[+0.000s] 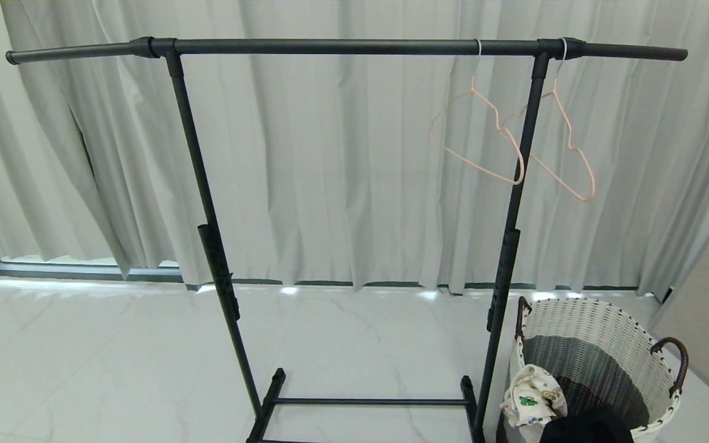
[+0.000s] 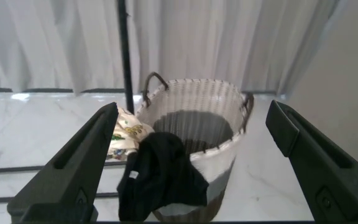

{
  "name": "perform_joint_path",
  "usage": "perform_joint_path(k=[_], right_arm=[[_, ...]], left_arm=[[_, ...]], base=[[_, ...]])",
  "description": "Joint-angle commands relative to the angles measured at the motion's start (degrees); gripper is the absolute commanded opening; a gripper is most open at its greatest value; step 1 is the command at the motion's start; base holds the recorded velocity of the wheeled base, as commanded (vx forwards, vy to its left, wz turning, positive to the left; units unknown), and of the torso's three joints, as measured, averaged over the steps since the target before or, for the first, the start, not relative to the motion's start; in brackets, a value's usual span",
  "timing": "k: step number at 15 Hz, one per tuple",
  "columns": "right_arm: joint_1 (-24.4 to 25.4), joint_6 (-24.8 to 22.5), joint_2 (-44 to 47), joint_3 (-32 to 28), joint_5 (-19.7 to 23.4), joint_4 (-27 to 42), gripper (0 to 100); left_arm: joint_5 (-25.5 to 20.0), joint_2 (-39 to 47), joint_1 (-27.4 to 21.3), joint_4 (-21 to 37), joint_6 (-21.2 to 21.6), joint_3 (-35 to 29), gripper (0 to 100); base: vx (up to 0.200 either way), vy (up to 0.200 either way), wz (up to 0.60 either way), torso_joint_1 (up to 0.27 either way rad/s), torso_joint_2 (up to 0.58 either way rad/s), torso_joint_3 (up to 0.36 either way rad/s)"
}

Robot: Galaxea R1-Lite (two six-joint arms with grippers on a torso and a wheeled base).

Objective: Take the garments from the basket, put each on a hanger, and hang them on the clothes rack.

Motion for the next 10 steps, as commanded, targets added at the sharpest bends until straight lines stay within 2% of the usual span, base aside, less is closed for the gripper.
perform_joint_path(k=[1, 2, 3, 5, 8, 9, 10], right_arm=[[0.4, -0.5, 1.2, -3.7, 4.5, -0.2, 100], [2.3, -0.9, 5.6, -7.3, 6.9, 0.0, 100], [4.7, -2.6, 11.1, -10.4, 6.9, 0.1, 100], [5.0, -9.9, 24.4, -12.5, 6.2, 2.7, 100], [2.6, -22.1, 48.9, -12.8, -1.3, 2.7, 100], [2.7, -22.3, 49.4, -12.8, -1.5, 2.6, 100], [2.7, -26.8, 63.0, -12.7, -2.4, -3.3, 100]], left_arm=[[0.0, 0.0, 0.1, 0.1, 0.0, 0.0, 100], [0.0, 0.0, 0.1, 0.0, 0.0, 0.0, 100], [0.0, 0.0, 0.0, 0.0, 0.0, 0.0, 100], [0.0, 0.0, 0.1, 0.0, 0.0, 0.0, 100], [0.0, 0.0, 0.0, 0.0, 0.0, 0.0, 100], [0.0, 0.0, 0.1, 0.0, 0.0, 0.0, 100], [0.0, 0.0, 0.1, 0.0, 0.0, 0.0, 100]], base=[[0.000, 0.000, 0.00, 0.000, 0.00, 0.000], [0.000, 0.000, 0.00, 0.000, 0.00, 0.000], [0.000, 0.000, 0.00, 0.000, 0.00, 0.000], [0.000, 0.000, 0.00, 0.000, 0.00, 0.000], [0.000, 0.000, 0.00, 0.000, 0.00, 0.000], [0.000, 0.000, 0.00, 0.000, 0.00, 0.000], [0.000, 0.000, 0.00, 0.000, 0.00, 0.000]])
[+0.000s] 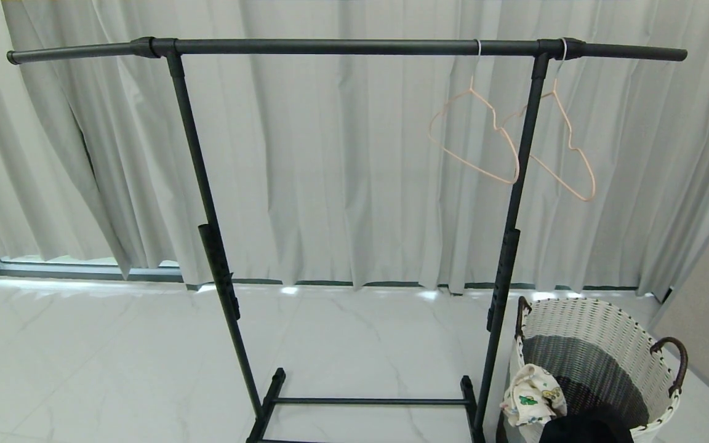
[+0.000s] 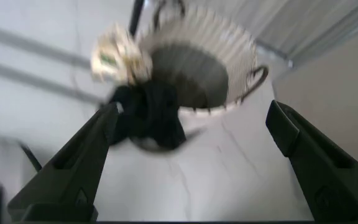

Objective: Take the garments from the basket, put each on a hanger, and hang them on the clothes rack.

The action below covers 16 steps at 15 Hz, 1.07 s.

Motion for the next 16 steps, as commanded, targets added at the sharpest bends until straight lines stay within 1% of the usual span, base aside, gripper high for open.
perform_joint_path(k=[1, 2, 3, 4, 5, 6, 7, 8, 10, 11, 13, 15, 16], right_arm=[[-0.5, -10.1, 31.4, -0.9, -3.6, -7.6, 100], [-0.6, -11.8, 42.1, -0.7, -3.6, -16.1, 100], [-0.5, -12.8, 48.7, -0.1, -3.8, -22.2, 100], [-0.5, -14.8, 53.1, 0.6, -3.8, -26.4, 100], [-0.5, -17.0, 56.6, 1.0, -3.7, -29.0, 100], [-0.5, -18.2, 60.1, 1.0, -3.7, -31.0, 100], [-0.5, -18.4, 64.1, 1.0, -3.7, -33.9, 100], [-0.5, -18.4, 69.5, 1.0, -3.8, -39.0, 100], [-0.8, -18.4, 76.8, 1.0, -3.9, -46.5, 100], [-1.2, -18.4, 79.5, 0.7, -4.0, -48.3, 100], [-1.6, -18.4, 83.0, -2.3, -4.2, -48.5, 100], [-2.3, -18.5, 86.0, -4.6, -4.5, -51.4, 100], [-2.7, -18.5, 88.4, -4.7, -6.5, -55.0, 100]], left_arm=[[0.0, 0.0, 0.0, 0.0, 0.0, 0.0, 100], [0.0, 0.0, 0.0, 0.0, 0.0, 0.0, 100], [0.0, 0.0, 0.0, 0.1, 0.0, 0.0, 100], [0.0, 0.0, 0.0, 0.1, 0.0, 0.0, 100], [0.0, 0.0, 0.0, 0.0, 0.0, 0.0, 100], [0.0, 0.0, 0.0, 0.0, 0.0, 0.0, 100], [0.0, 0.0, 0.0, 0.0, 0.0, 0.0, 100], [0.0, 0.0, 0.0, 0.0, 0.0, 0.0, 100], [0.0, 0.0, 0.0, 0.0, 0.0, 0.0, 100], [0.0, 0.0, 0.0, 0.0, 0.0, 0.0, 100], [0.0, 0.0, 0.0, 0.0, 0.0, 0.0, 100], [0.0, 0.0, 0.0, 0.1, 0.0, 0.0, 100], [0.0, 0.0, 0.0, 0.0, 0.0, 0.0, 100]], base=[[0.000, 0.000, 0.00, 0.000, 0.00, 0.000], [0.000, 0.000, 0.00, 0.000, 0.00, 0.000], [0.000, 0.000, 0.00, 0.000, 0.00, 0.000], [0.000, 0.000, 0.00, 0.000, 0.00, 0.000], [0.000, 0.000, 0.00, 0.000, 0.00, 0.000], [0.000, 0.000, 0.00, 0.000, 0.00, 0.000], [0.000, 0.000, 0.00, 0.000, 0.00, 0.000], [0.000, 0.000, 0.00, 0.000, 0.00, 0.000], [0.000, 0.000, 0.00, 0.000, 0.00, 0.000], [0.000, 0.000, 0.00, 0.000, 0.00, 0.000], [0.000, 0.000, 0.00, 0.000, 0.00, 0.000], [0.000, 0.000, 0.00, 0.000, 0.00, 0.000], [0.000, 0.000, 0.00, 0.000, 0.00, 0.000]])
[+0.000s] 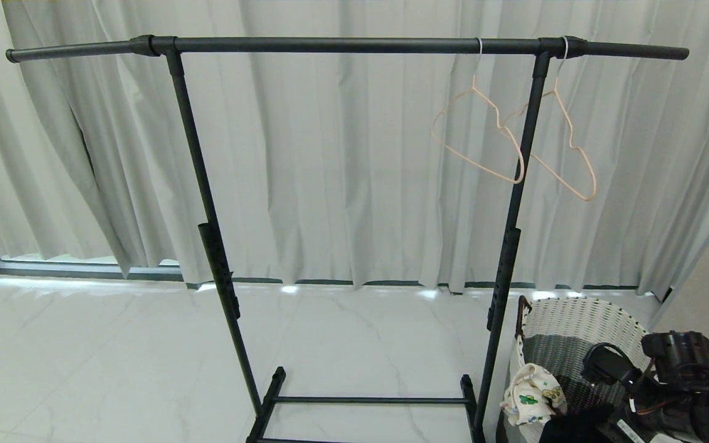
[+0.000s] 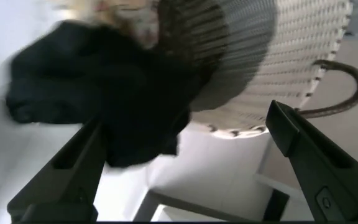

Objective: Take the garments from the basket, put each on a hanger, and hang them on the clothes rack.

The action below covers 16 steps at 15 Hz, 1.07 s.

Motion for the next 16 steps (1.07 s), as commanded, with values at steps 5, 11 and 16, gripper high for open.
perform_joint_path(k=[5, 11, 16], right_arm=[[-1.0, 0.0, 10.7, 0.1, -2.6, -13.6, 100], [-1.1, 0.1, 4.3, 8.7, -2.6, -17.8, 0], [-2.0, 0.3, -12.7, 15.6, -2.3, -17.2, 0]], left_arm=[[0.0, 0.0, 0.0, -0.1, 0.0, 0.0, 100], [0.0, 0.0, 0.0, 0.0, 0.0, 0.0, 100], [0.0, 0.0, 0.0, -0.1, 0.0, 0.0, 100]], base=[[0.000, 0.000, 0.00, 0.000, 0.00, 0.000], [0.000, 0.000, 0.00, 0.000, 0.00, 0.000], [0.000, 0.000, 0.00, 0.000, 0.00, 0.000]])
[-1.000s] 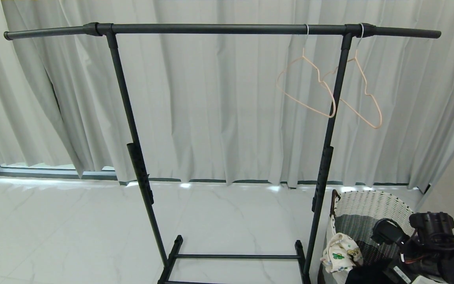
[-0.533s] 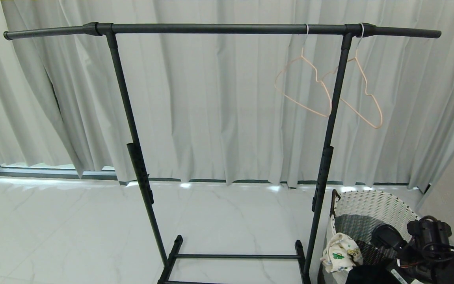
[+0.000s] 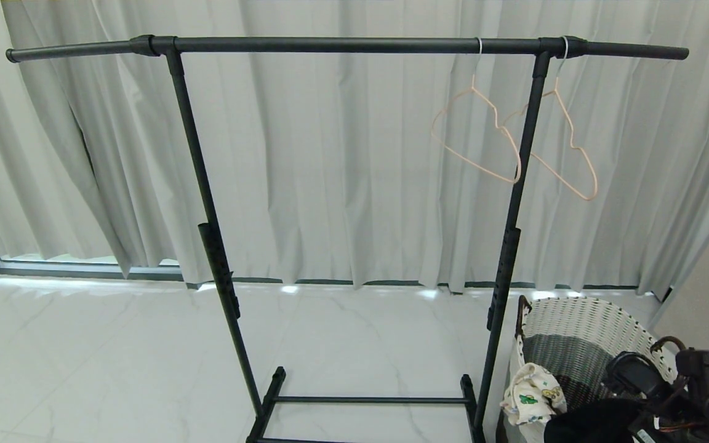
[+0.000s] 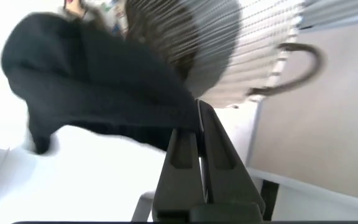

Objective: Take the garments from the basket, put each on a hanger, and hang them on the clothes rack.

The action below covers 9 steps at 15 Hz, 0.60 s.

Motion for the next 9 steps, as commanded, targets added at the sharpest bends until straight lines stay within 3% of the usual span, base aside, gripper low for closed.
perform_joint_path(k=[1, 6, 9], right_arm=[[-1.1, 0.2, -13.4, 2.8, 0.1, 2.0, 0], [-1.2, 0.1, -29.6, 2.4, -0.3, 12.9, 0], [-1.3, 0.1, -38.8, -4.6, -2.5, 27.3, 0]], left_arm=[[0.0, 0.0, 0.0, -0.1, 0.0, 0.0, 100], [0.0, 0.0, 0.0, -0.1, 0.0, 0.0, 100], [0.0, 0.0, 0.0, -0.1, 0.0, 0.0, 100]], base=[[0.000, 0.000, 0.00, 0.000, 0.00, 0.000], [0.000, 0.000, 0.00, 0.000, 0.00, 0.000], [0.000, 0.000, 0.00, 0.000, 0.00, 0.000]])
